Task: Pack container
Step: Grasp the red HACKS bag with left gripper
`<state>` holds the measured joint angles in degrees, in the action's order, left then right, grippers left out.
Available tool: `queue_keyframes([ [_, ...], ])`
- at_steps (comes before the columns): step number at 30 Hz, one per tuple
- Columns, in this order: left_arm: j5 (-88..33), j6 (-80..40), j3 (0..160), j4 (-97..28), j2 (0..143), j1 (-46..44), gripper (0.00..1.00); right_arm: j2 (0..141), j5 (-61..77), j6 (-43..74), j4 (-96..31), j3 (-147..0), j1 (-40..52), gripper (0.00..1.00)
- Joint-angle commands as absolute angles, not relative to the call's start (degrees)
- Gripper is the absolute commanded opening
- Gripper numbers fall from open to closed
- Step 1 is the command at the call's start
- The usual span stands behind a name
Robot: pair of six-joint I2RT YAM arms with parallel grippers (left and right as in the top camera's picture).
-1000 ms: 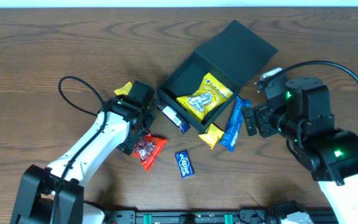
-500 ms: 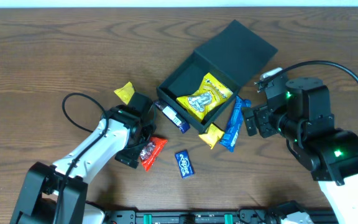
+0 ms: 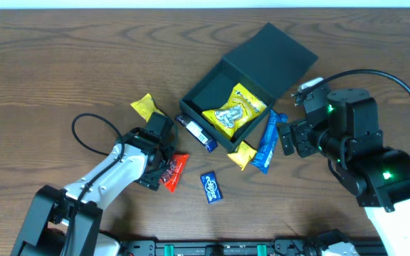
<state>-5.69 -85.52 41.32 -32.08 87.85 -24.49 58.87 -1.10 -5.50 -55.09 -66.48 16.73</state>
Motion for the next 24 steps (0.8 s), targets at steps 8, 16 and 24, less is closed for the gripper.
queue_keyframes([
  [8,-2.35,-82.74,39.92,-32.29,88.36,-24.38,0.31,58.78,-1.48,-6.28,-55.11,-66.3,16.16,0.99],
  [16,-0.34,-72.36,43.16,-33.15,88.31,-24.27,0.21,58.78,-1.48,-6.28,-55.09,-66.3,16.16,0.99],
  [24,2.07,-52.53,46.17,-33.15,88.2,-22.7,0.23,58.78,-1.48,-6.28,-55.11,-66.3,16.16,0.99],
])
